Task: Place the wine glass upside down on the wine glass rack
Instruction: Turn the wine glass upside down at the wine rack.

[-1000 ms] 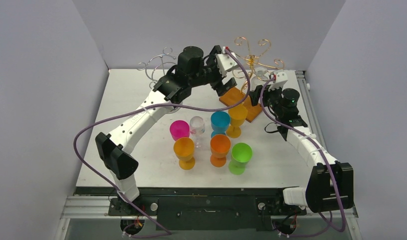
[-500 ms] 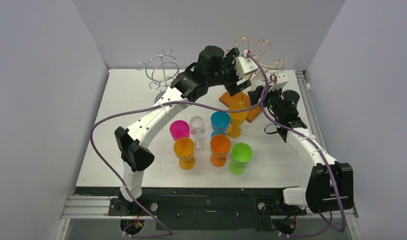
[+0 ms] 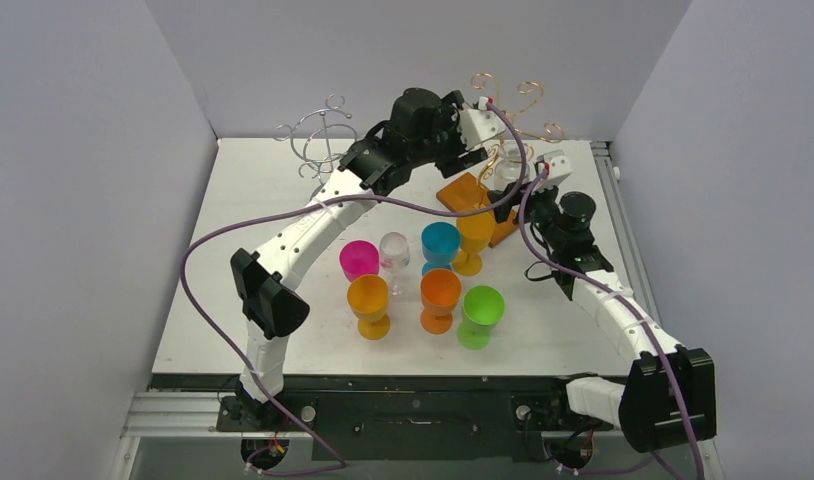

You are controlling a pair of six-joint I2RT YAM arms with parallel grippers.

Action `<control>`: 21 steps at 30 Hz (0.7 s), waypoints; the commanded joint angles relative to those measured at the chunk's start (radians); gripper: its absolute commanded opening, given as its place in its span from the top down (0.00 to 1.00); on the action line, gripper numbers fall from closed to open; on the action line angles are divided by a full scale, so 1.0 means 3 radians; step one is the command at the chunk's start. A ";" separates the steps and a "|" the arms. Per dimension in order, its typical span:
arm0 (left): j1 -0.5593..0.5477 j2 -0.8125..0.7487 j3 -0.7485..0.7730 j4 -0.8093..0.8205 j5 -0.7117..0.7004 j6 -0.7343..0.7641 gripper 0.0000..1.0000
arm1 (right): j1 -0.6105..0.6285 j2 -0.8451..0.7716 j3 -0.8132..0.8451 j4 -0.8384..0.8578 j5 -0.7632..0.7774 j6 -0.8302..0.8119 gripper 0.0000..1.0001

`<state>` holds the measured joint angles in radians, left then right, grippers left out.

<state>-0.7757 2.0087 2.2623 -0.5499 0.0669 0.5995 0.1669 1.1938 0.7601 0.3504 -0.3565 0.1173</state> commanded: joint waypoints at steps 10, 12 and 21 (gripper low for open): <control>0.0180 -0.0158 -0.0071 0.0329 -0.0191 0.0049 0.32 | 0.0108 -0.0317 -0.0171 0.0309 0.0146 0.0104 1.00; 0.0200 -0.0146 -0.0047 0.0327 -0.0195 0.0040 0.32 | 0.0108 -0.0355 -0.0202 0.0310 0.0183 0.0103 1.00; 0.0234 -0.0175 -0.0024 0.0291 -0.0170 0.0002 0.32 | 0.0046 -0.0197 -0.0177 0.0470 0.0198 0.0289 1.00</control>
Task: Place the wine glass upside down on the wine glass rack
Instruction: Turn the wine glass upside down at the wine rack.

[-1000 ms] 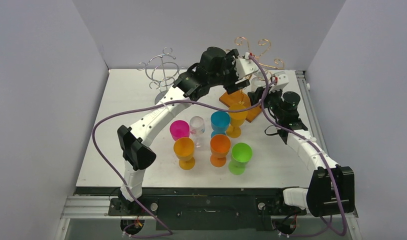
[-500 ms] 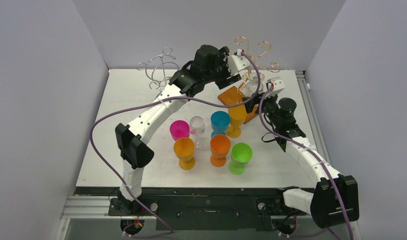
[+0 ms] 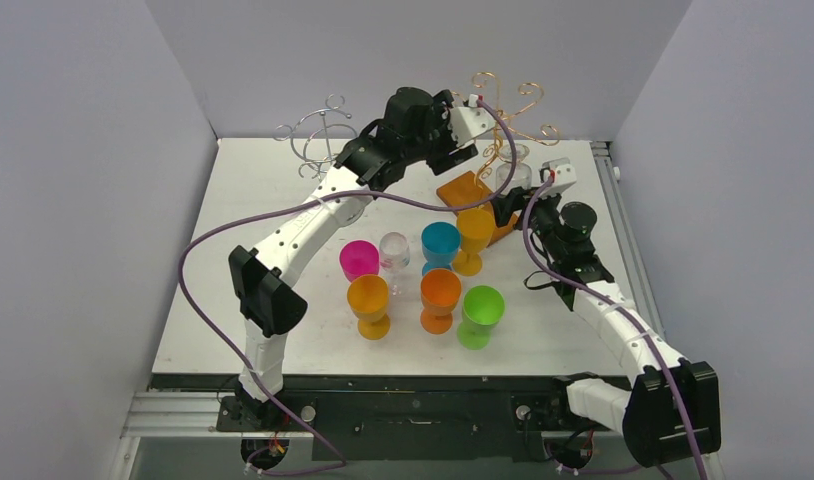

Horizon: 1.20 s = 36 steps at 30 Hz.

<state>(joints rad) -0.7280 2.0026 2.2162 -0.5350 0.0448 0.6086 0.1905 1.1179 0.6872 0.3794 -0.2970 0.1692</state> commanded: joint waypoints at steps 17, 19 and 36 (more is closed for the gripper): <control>0.0072 -0.0110 0.0292 0.0139 -0.0053 -0.0088 0.32 | -0.0091 0.0382 -0.0028 0.0659 -0.0020 0.0429 0.64; 0.0070 -0.0110 0.0307 0.0130 -0.0044 -0.0100 0.32 | -0.0096 0.0421 0.0020 0.0597 -0.0050 0.0502 0.39; 0.0101 -0.0260 0.0271 -0.0137 0.0074 -0.0310 0.24 | -0.0210 -0.0441 0.0011 -0.0272 -0.0418 0.0629 0.24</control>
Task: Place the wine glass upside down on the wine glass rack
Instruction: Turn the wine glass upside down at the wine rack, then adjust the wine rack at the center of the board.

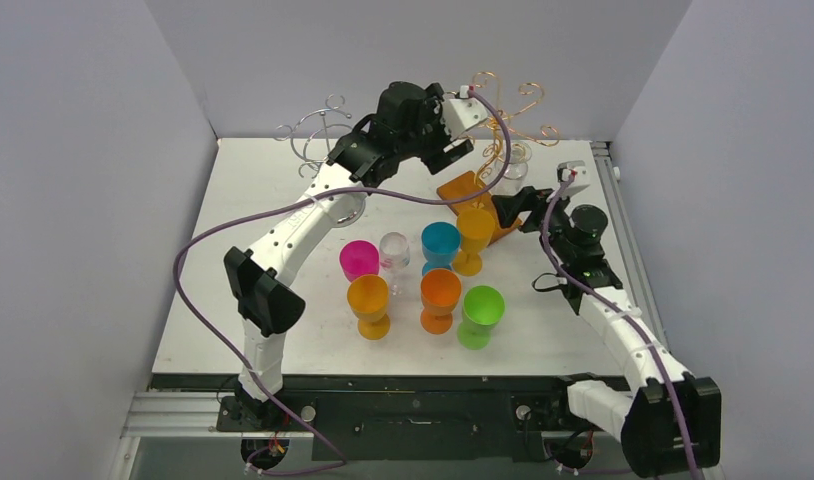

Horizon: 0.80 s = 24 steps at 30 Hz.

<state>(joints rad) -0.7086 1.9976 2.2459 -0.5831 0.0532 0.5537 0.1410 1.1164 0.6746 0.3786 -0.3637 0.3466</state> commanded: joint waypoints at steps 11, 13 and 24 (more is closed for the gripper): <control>0.0039 -0.0436 0.0252 -0.0442 0.0111 -0.0340 0.04 | -0.0460 -0.1023 0.0686 -0.1341 0.0133 0.0498 0.28; 0.0037 -0.0488 0.0233 -0.0520 0.0155 -0.0382 0.01 | -0.0460 -0.0851 0.0948 -0.1483 0.0261 0.0607 0.29; -0.0177 -0.0379 0.0246 -0.0545 0.0196 -0.0421 0.04 | -0.0618 0.0303 0.2296 -0.2033 0.0840 0.0772 0.30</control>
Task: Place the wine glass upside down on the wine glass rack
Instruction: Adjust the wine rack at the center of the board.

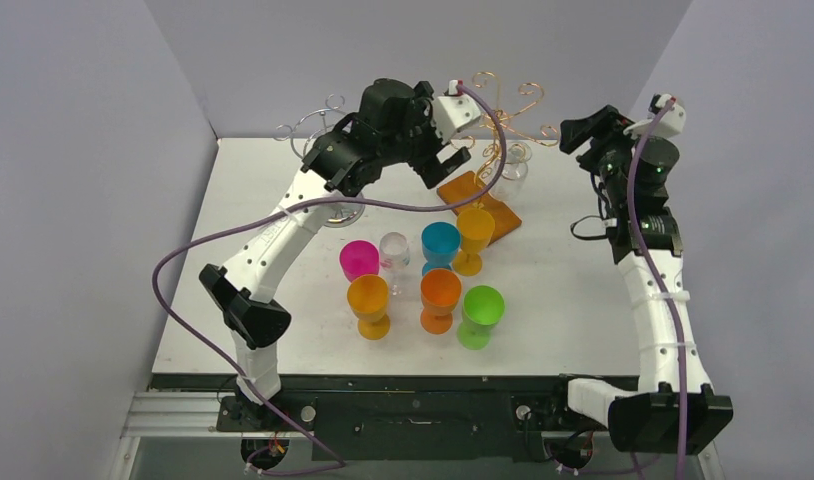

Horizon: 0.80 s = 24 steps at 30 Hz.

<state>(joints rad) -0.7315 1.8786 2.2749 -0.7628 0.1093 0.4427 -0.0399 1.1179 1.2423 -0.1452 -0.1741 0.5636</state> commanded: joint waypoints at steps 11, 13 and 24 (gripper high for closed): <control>-0.0255 0.0443 0.0556 0.0198 -0.0123 0.0007 0.04 | -0.0029 0.1138 0.0962 -0.0271 -0.0038 0.0038 0.39; -0.0275 0.0487 0.0575 0.0248 -0.0142 0.0043 0.04 | -0.0026 0.1229 0.1031 -0.0252 -0.0099 0.0044 0.42; -0.0221 0.0689 0.0639 0.0585 -0.0453 0.0107 0.06 | -0.0005 0.1379 0.1001 -0.0155 -0.0268 0.0113 0.62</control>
<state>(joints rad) -0.8127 2.0666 2.4031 -0.6792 0.0269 0.4648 -0.0406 1.5486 1.5307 -0.2409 -0.2325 0.5877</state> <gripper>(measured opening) 0.983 0.417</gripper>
